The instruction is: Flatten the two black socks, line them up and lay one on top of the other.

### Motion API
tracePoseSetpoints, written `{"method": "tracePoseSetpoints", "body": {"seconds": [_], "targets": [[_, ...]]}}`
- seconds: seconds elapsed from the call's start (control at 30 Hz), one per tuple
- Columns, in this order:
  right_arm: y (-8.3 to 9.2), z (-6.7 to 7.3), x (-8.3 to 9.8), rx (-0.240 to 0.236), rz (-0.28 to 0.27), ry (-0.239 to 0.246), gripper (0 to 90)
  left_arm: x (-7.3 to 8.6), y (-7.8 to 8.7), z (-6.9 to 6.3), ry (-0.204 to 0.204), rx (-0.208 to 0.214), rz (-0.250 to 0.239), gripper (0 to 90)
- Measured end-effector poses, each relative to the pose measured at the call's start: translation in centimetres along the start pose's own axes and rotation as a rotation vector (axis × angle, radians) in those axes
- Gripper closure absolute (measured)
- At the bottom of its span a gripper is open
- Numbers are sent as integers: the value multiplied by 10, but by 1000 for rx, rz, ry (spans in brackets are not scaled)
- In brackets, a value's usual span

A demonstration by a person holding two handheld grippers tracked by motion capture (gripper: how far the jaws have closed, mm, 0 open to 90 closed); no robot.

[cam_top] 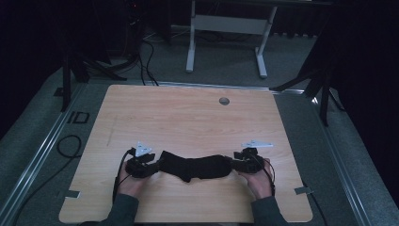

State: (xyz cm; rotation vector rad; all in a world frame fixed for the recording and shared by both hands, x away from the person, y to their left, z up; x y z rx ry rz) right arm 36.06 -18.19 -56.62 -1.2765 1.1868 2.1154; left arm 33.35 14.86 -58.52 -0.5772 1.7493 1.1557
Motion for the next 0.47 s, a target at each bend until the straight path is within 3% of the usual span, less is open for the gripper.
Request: {"method": "tracePoseSetpoints", "body": {"seconds": [0.1, 0.13, 0.27, 0.47], "targets": [[4, -6, -4, 17, -23, 1, 475, -1, 2, 2, 12, -1, -10, 516], [7, -14, -4, 36, -29, -13, 467, -4, 7, 13, 43, -17, -31, 509], [11, -32, -2, 104, -34, -15, 466, -6, 13, 28, 70, -48, -44, 509], [8, -47, 4, 183, -24, 20, 459, -5, 14, 40, 89, -84, -52, 502]]}}
Point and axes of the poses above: each handheld gripper's, and its own axes: y roughly backward along the jaws, x roughly out of its underside, z roughly to its left, the point moved 6 cm from there along -y, roughly forward along the jaws, and after that the axes turned 14 degrees about -z, right-handed, at the moved point
